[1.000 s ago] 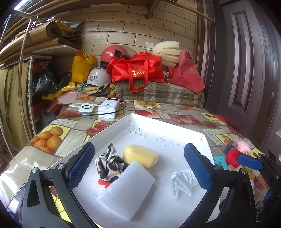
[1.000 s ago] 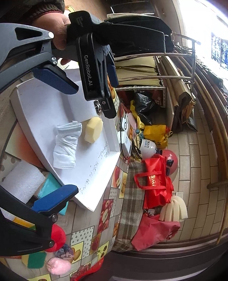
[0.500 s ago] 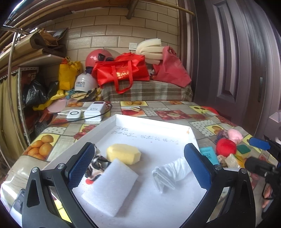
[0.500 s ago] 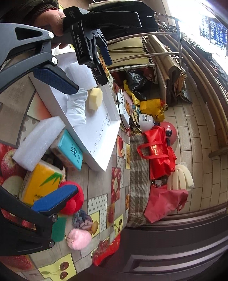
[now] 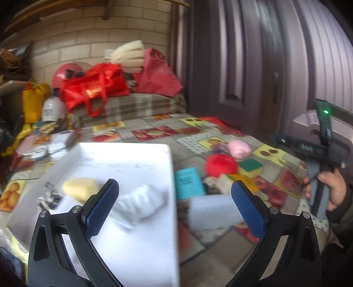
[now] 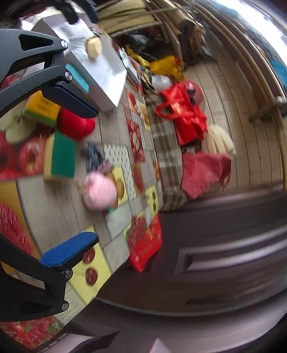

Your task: Organize soft objects

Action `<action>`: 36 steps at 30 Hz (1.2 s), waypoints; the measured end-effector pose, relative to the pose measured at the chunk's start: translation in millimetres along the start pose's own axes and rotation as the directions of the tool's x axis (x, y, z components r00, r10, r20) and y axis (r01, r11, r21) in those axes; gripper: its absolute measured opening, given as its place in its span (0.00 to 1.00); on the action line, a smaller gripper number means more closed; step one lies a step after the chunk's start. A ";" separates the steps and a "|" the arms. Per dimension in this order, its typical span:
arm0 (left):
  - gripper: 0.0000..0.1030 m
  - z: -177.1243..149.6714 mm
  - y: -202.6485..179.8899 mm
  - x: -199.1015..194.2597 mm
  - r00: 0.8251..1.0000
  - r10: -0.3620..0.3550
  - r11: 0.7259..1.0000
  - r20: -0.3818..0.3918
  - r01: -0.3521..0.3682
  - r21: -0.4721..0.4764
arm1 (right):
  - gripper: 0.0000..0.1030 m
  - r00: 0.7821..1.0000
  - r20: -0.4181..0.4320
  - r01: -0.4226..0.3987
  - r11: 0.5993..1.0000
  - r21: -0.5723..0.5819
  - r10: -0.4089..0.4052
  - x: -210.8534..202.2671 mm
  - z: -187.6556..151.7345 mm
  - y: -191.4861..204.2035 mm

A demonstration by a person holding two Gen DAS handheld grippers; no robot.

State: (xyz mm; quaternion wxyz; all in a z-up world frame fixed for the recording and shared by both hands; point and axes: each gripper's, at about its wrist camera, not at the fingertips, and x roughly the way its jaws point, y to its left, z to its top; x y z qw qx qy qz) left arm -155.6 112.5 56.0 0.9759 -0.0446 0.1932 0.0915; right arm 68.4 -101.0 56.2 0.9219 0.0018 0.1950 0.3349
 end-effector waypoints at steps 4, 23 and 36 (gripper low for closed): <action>0.99 0.7 -37.4 19.5 0.994 -0.064 0.995 -0.089 0.070 0.068 | 1.00 0.999 -0.035 0.014 0.989 0.146 -0.008 -0.1 -2.1 -36.0; 0.99 -1.2 -67.1 63.3 0.973 0.021 0.984 -0.231 0.021 0.176 | 1.00 0.998 -0.049 -0.044 0.992 0.121 0.050 3.2 -0.4 -30.2; 0.99 -1.8 -88.4 34.5 0.934 -0.262 0.944 -0.243 0.300 0.137 | 1.00 0.997 -0.049 -0.046 0.991 0.124 0.052 1.6 -0.7 -26.9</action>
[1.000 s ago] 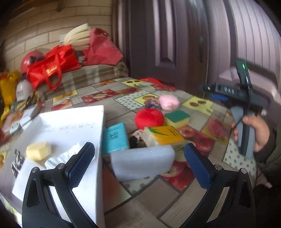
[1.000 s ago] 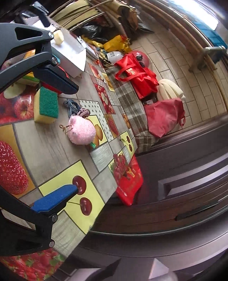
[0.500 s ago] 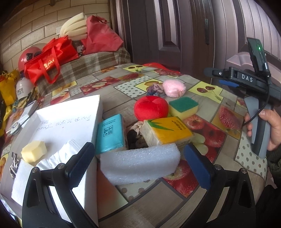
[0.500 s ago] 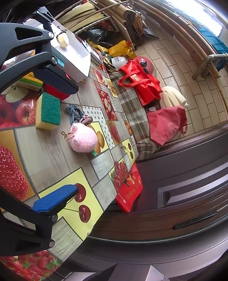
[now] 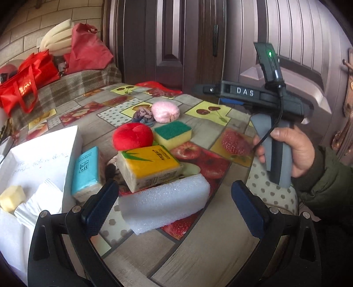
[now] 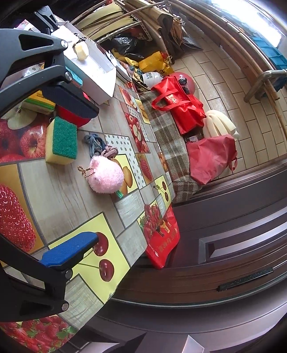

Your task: Organize soft objects

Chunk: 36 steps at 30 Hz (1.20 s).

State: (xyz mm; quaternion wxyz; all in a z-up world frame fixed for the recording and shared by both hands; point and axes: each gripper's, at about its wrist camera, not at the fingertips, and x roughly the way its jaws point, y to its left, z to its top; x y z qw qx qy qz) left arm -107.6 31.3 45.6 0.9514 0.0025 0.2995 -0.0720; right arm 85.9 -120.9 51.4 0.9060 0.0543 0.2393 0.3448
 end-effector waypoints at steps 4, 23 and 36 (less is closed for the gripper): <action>0.99 2.0 5.9 -1.6 1.000 0.010 1.000 -0.008 -0.010 0.020 | 1.00 1.000 -0.002 -0.001 1.000 -0.002 0.001 1.2 -0.7 -0.3; 0.73 3.4 -2.6 13.2 0.976 -0.023 0.984 -0.215 0.060 0.168 | 1.00 1.000 -0.030 0.003 1.000 -0.007 -0.003 6.3 -4.3 -1.0; 0.82 -17.9 -34.8 13.4 0.927 -0.064 0.940 -0.371 0.180 0.289 | 0.99 0.978 -0.208 -0.048 0.961 -0.273 -0.011 39.8 -17.4 50.5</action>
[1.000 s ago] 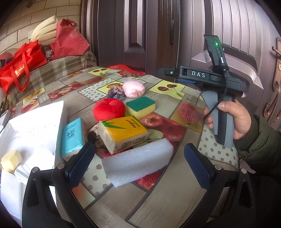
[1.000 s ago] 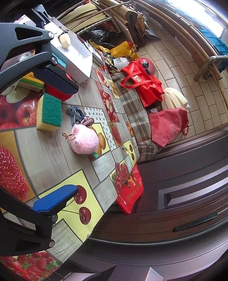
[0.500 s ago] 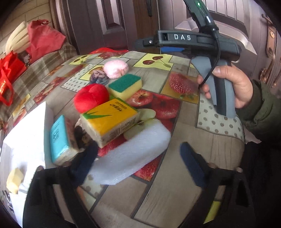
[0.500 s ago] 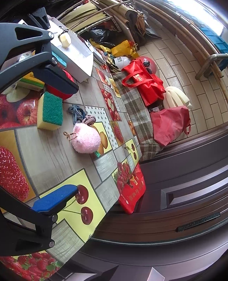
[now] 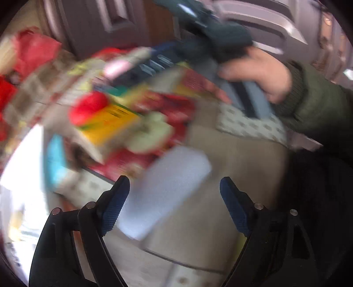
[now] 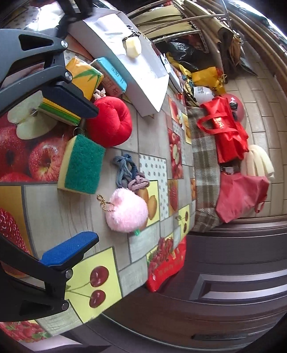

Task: Organize soft objects
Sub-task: 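Grasp the white foam strip with the left tool while the right tool grasps the green-and-yellow sponge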

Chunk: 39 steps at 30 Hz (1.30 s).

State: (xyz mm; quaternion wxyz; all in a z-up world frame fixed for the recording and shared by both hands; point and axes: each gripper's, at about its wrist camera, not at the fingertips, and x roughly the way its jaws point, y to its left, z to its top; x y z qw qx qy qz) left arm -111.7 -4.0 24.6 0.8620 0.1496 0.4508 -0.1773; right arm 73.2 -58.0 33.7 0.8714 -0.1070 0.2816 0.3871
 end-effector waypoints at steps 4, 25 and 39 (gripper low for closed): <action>0.81 -8.5 -5.4 -8.7 1.000 0.024 1.000 0.016 -0.024 -0.006 | 0.99 1.000 -0.001 -0.011 0.997 0.076 0.011 -0.2 -1.8 -14.2; 0.70 -11.6 7.1 9.1 0.995 -0.035 0.998 0.090 0.040 -0.049 | 0.86 0.992 -0.118 -0.028 0.998 0.056 0.034 21.4 1.7 -7.0; 0.68 -21.9 24.6 -25.2 0.948 0.105 0.985 0.300 -0.057 -0.164 | 0.26 0.983 -0.138 -0.100 0.985 0.138 0.119 28.8 -2.7 -22.2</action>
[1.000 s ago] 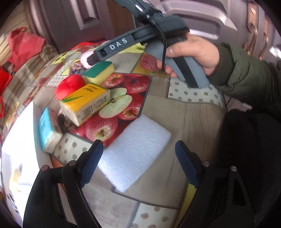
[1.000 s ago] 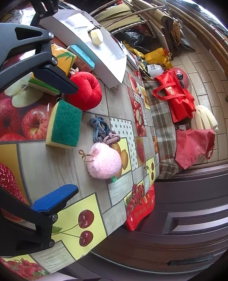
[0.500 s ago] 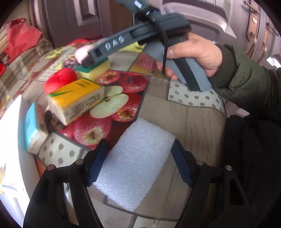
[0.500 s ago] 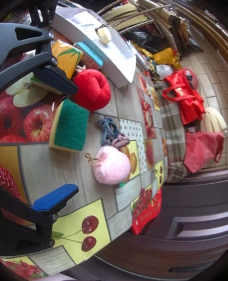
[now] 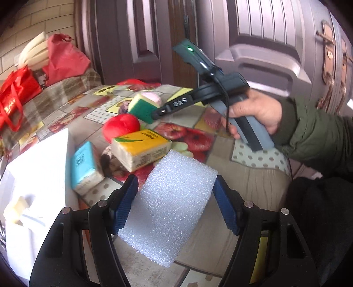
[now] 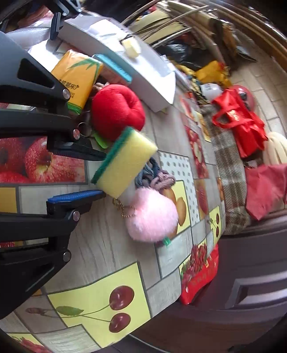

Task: Organize soft objects
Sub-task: 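Grasp the white foam strip with the left tool while the right tool grasps the green-and-yellow sponge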

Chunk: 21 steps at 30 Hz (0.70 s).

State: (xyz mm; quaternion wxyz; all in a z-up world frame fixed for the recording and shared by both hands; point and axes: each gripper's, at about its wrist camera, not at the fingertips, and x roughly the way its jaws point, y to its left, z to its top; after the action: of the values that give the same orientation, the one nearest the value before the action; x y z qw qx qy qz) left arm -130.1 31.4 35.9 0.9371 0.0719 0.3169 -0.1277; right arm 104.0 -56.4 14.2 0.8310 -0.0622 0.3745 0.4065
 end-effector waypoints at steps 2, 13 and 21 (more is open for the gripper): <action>0.68 -0.3 2.2 0.9 1.000 0.001 1.000 0.001 -0.001 -0.007 | 0.27 1.000 -0.008 -0.005 1.000 0.019 0.006 0.0 -0.2 -3.3; 0.68 -3.2 18.1 -12.3 0.998 0.002 0.997 0.058 0.003 -0.082 | 0.80 0.983 0.167 0.100 0.982 -0.159 -0.073 -24.4 7.1 18.2; 0.68 -3.2 20.2 -15.2 0.997 0.010 0.996 0.072 -0.004 -0.092 | 0.56 0.991 0.086 0.119 0.961 -0.251 -0.100 17.7 27.7 35.1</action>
State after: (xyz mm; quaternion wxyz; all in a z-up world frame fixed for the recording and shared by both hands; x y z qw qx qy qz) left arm -137.8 54.3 43.8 0.9507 0.0251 0.2880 -0.1121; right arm 101.4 -10.7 29.1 0.8502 -0.1747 0.2848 0.4068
